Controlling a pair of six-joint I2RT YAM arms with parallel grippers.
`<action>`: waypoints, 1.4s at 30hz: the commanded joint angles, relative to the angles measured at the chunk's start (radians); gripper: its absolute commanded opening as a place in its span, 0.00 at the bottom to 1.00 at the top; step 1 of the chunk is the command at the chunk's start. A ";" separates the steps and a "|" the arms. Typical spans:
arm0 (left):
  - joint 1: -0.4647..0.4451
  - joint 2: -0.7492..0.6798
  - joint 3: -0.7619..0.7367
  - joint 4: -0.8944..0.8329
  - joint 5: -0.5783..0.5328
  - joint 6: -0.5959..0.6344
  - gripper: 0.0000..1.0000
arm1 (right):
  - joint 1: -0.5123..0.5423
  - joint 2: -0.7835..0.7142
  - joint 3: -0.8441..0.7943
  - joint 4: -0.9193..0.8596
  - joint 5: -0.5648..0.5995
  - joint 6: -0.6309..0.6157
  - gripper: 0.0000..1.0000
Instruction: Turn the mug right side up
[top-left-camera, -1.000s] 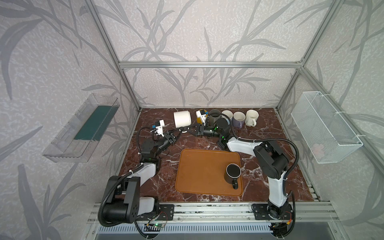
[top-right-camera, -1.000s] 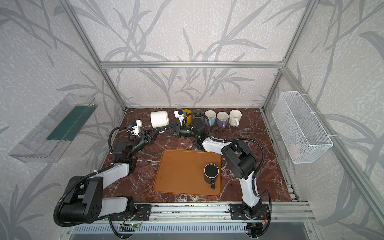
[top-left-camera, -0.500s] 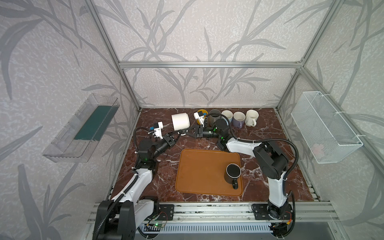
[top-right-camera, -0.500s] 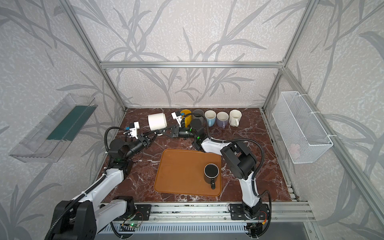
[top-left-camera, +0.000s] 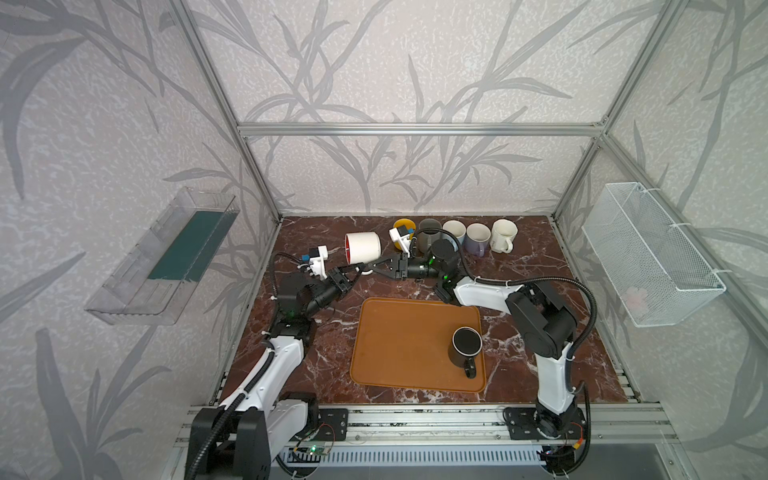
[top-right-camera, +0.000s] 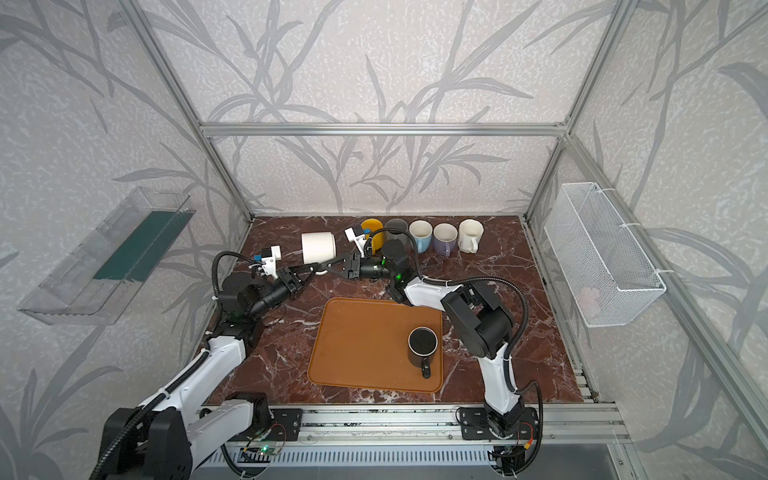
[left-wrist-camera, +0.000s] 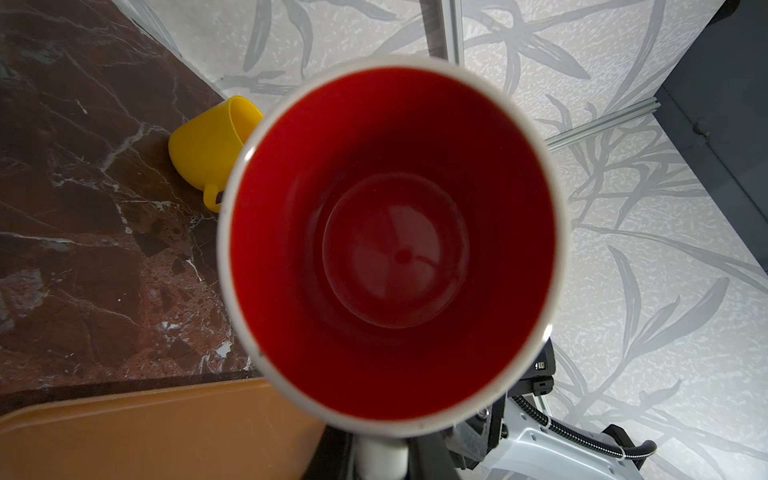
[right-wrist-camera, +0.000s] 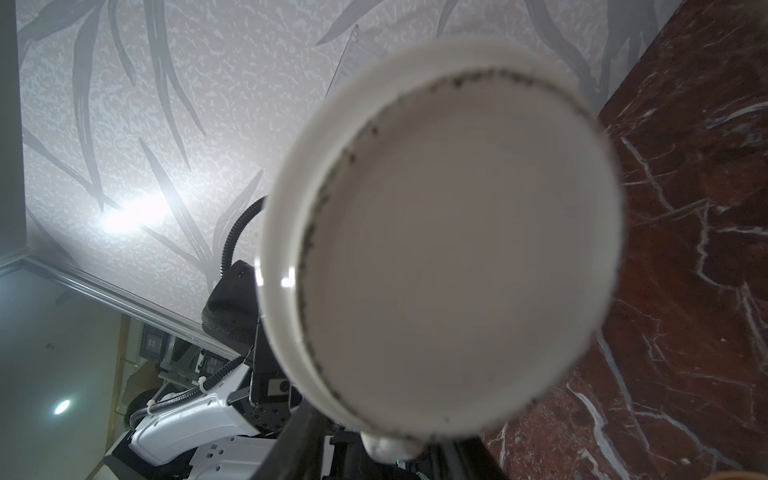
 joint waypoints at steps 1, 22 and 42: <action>-0.001 -0.025 0.057 0.047 0.006 0.024 0.00 | -0.013 -0.061 -0.018 -0.004 0.005 -0.051 0.43; -0.008 -0.052 0.170 -0.355 -0.102 0.246 0.00 | -0.056 -0.170 -0.163 -0.191 0.060 -0.211 0.43; -0.107 0.163 0.316 -0.627 -0.424 0.480 0.00 | -0.114 -0.387 -0.276 -0.485 0.160 -0.420 0.43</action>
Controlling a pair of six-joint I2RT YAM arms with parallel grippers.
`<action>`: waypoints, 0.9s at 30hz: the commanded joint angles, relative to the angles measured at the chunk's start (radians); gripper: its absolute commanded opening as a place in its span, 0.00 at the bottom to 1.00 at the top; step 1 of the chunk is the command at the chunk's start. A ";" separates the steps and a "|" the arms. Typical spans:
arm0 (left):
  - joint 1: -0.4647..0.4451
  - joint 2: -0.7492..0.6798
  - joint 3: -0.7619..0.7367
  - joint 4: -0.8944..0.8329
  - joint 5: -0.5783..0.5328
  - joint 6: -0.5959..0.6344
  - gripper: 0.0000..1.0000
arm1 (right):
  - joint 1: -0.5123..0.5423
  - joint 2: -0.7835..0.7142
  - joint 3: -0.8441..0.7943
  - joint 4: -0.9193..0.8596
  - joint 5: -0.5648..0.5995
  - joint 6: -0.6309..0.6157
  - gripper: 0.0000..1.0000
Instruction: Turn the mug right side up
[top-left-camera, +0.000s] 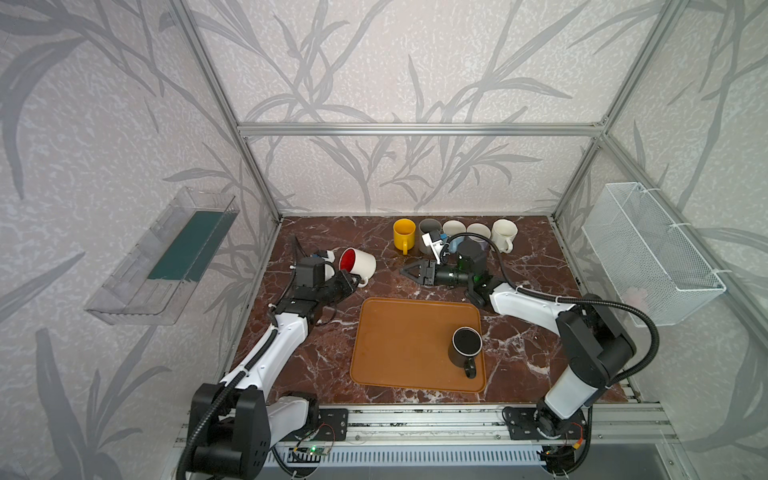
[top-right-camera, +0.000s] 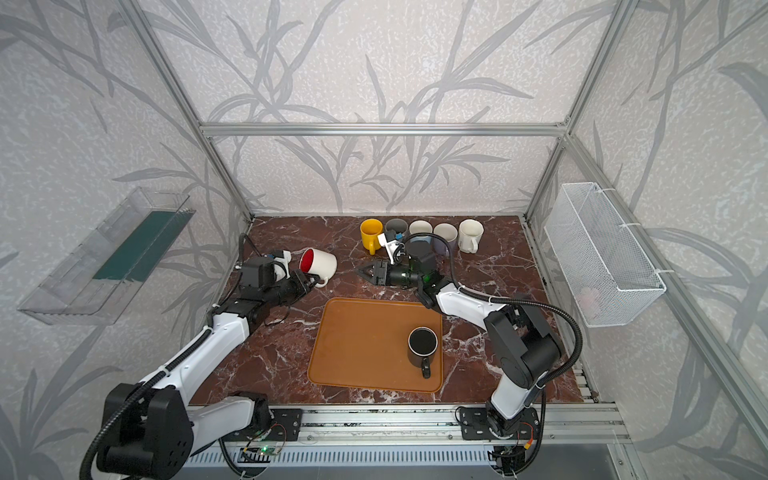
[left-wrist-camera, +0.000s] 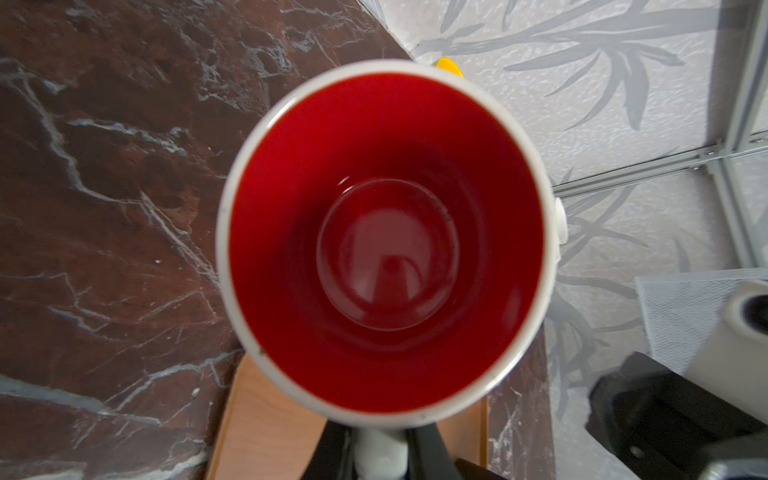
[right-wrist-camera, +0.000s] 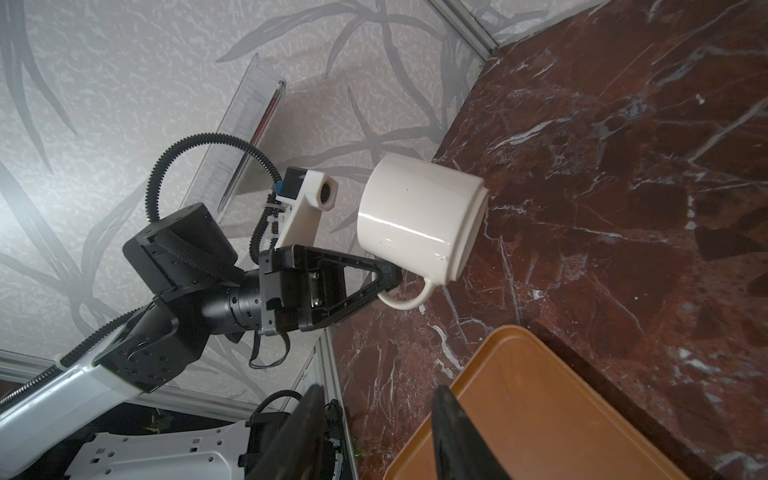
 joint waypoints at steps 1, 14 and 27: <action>-0.033 0.033 0.087 0.015 -0.094 0.092 0.00 | -0.008 -0.055 -0.015 -0.076 0.035 -0.071 0.43; -0.098 0.301 0.269 -0.022 -0.260 0.166 0.00 | -0.019 -0.182 -0.074 -0.220 0.108 -0.160 0.43; -0.101 0.550 0.512 -0.117 -0.373 0.265 0.00 | -0.031 -0.347 -0.125 -0.403 0.224 -0.270 0.43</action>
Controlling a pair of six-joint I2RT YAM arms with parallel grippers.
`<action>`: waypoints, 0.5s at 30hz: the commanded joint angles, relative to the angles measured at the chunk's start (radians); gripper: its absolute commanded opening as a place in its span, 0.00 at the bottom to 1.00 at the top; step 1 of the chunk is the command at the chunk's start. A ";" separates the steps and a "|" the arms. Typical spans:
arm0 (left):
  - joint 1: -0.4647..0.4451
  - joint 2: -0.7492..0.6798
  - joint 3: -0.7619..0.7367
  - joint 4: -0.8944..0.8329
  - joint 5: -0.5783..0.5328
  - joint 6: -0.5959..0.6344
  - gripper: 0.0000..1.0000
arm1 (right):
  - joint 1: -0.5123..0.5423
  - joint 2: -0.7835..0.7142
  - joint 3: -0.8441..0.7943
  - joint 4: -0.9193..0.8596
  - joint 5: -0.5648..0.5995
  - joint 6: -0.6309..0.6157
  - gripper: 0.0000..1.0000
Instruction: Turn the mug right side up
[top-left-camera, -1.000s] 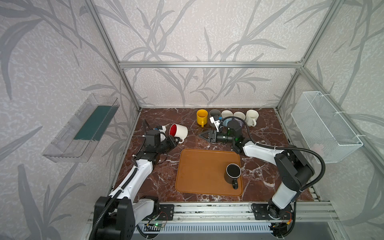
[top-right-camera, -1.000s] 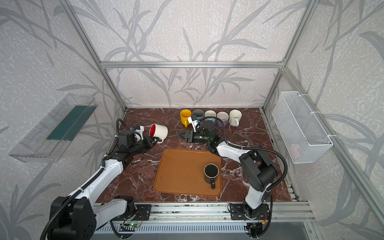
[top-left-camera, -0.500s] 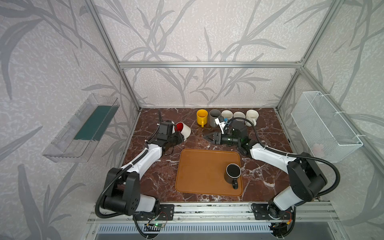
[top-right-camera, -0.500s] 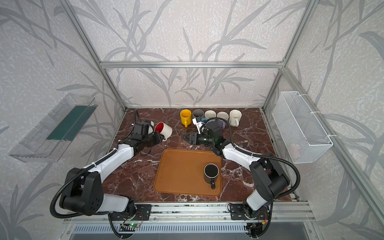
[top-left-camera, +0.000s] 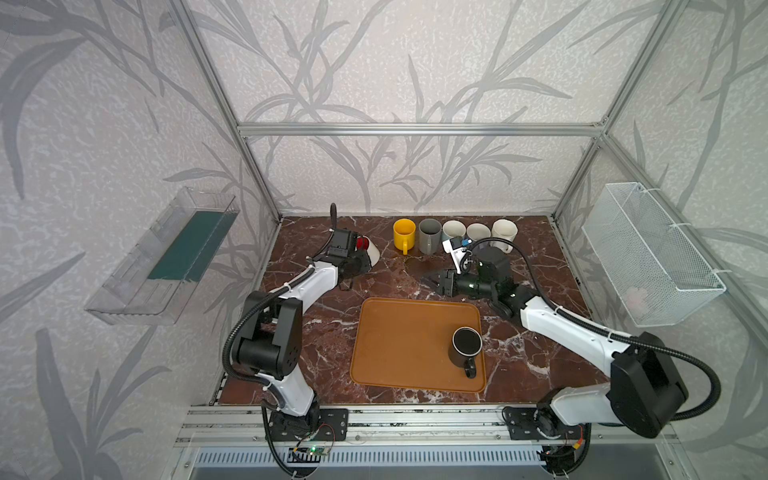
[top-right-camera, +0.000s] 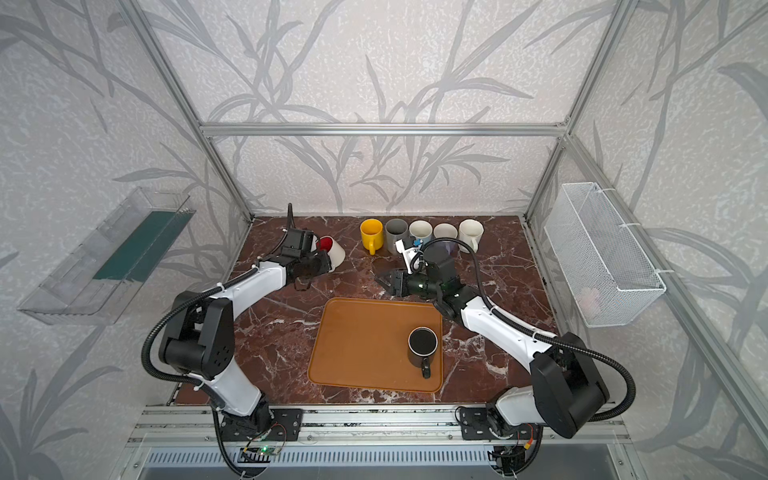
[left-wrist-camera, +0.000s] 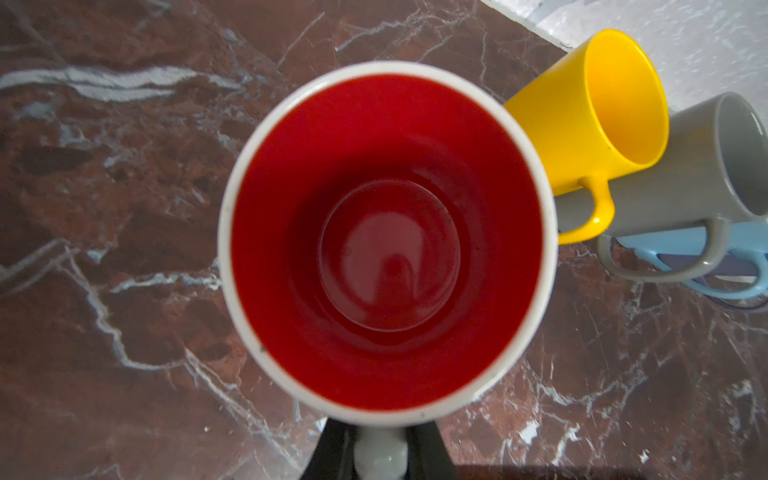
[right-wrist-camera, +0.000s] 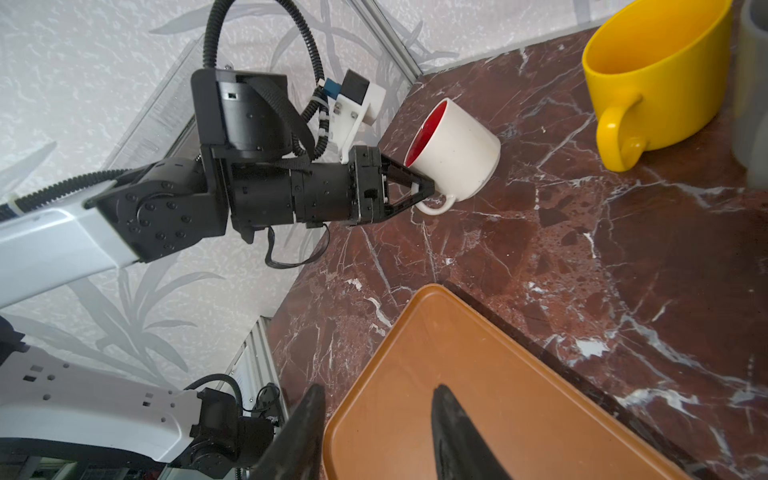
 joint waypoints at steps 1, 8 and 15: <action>-0.005 0.029 0.092 0.006 -0.055 0.061 0.00 | -0.011 -0.056 -0.022 -0.058 0.051 -0.040 0.43; -0.012 0.150 0.231 -0.060 -0.117 0.120 0.00 | -0.021 -0.124 -0.056 -0.106 0.096 -0.059 0.43; -0.057 0.261 0.366 -0.102 -0.234 0.169 0.00 | -0.024 -0.165 -0.062 -0.150 0.122 -0.080 0.43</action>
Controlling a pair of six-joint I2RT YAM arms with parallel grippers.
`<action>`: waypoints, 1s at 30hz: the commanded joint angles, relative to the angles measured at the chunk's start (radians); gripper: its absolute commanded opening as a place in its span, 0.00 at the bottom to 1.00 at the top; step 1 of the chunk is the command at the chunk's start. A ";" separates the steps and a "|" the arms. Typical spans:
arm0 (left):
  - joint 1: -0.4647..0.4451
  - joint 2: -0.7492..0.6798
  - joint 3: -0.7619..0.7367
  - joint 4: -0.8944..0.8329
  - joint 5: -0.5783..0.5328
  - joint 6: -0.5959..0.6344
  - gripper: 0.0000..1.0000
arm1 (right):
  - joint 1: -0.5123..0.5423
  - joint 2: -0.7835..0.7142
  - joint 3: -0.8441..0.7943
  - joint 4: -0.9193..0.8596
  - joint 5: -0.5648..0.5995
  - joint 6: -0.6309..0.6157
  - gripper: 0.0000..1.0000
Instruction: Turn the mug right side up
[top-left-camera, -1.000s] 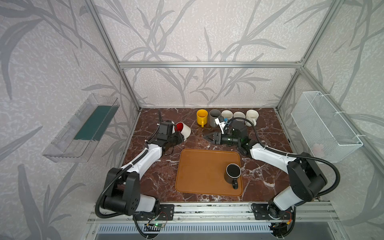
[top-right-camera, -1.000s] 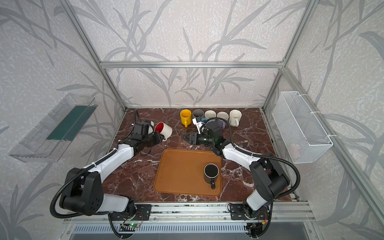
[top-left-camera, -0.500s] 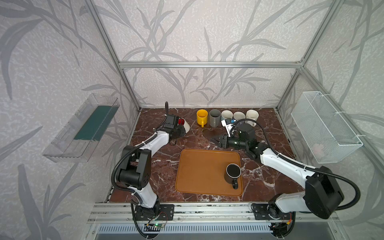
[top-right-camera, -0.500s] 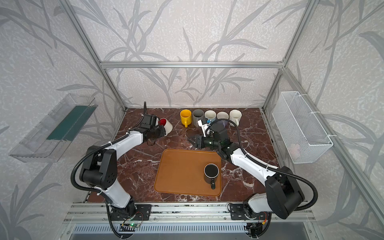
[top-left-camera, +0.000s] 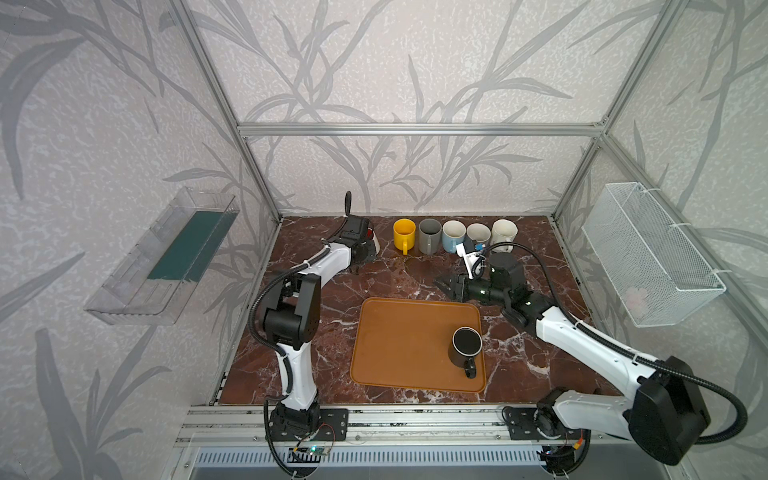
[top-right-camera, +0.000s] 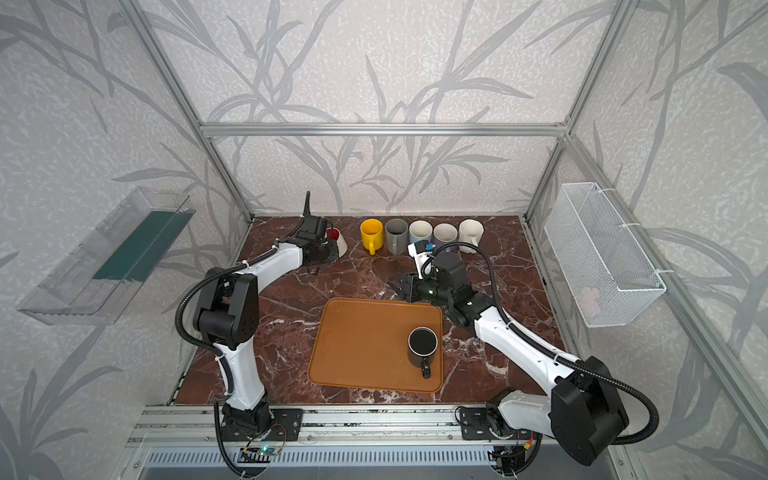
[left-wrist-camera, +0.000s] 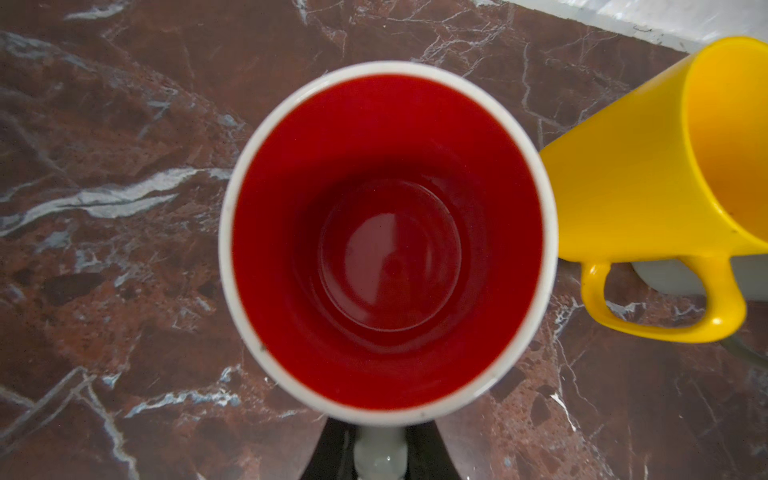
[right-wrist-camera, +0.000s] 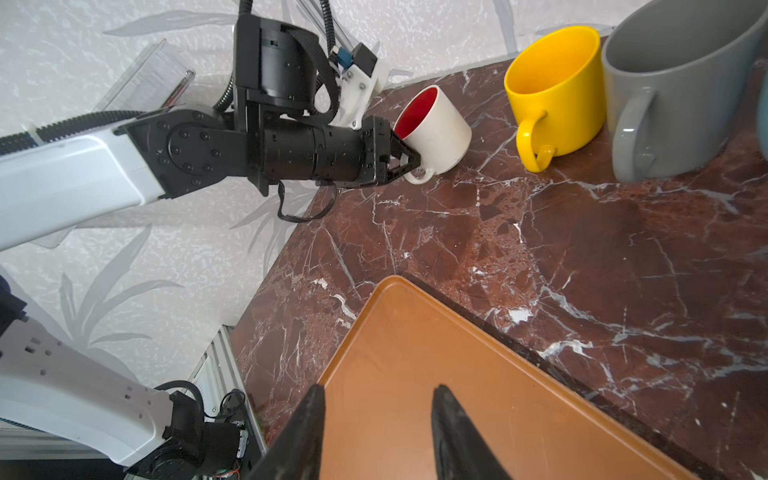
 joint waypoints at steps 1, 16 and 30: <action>-0.036 0.025 0.092 0.006 -0.116 0.049 0.00 | -0.007 -0.032 -0.007 -0.031 0.024 -0.023 0.43; -0.115 0.211 0.294 -0.039 -0.290 0.018 0.00 | -0.007 -0.120 -0.021 -0.127 0.067 -0.057 0.43; -0.120 0.278 0.368 -0.068 -0.275 0.025 0.00 | -0.007 -0.152 -0.015 -0.170 0.089 -0.074 0.44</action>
